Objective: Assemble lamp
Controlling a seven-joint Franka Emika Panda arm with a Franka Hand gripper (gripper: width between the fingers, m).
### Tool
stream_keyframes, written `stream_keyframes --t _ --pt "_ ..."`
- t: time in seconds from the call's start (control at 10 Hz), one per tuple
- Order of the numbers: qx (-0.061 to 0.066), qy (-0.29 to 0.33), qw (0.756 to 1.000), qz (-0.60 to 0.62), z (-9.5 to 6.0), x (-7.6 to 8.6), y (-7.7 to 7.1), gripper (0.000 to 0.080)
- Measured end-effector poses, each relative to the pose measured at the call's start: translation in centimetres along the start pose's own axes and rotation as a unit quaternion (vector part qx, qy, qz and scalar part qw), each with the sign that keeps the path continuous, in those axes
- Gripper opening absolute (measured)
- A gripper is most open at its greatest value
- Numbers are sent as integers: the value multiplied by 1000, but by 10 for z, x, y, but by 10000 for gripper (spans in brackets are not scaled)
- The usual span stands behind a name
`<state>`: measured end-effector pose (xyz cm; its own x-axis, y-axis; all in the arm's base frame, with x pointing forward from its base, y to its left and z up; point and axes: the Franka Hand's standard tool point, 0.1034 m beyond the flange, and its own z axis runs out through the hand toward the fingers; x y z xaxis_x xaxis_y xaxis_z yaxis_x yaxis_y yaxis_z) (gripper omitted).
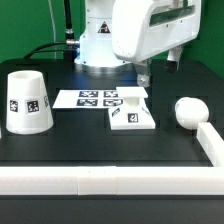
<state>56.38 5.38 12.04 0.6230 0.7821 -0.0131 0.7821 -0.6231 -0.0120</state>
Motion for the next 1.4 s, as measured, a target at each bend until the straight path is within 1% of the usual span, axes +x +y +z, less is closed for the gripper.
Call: stream_keyframes --t 0.5,0.6,0.7,0.8,0.9,1.0,1.3,1.4 --pt "0 0 1000 0 0 -1 0 700" --pt "-2 0 1000 -2 0 -16 -7 700" --pt "-4 0 1000 4 2 -41 -22 700" --pt "0 -6 1000 9 8 -65 -37 700" --pt "-2 -4 1000 14 12 -78 -42 700" --pt "3 -10 1000 21 18 -91 -48 700" --pt "4 -10 999 47 18 -91 -48 700" --pt "4 -10 995 98 18 -90 -49 700"
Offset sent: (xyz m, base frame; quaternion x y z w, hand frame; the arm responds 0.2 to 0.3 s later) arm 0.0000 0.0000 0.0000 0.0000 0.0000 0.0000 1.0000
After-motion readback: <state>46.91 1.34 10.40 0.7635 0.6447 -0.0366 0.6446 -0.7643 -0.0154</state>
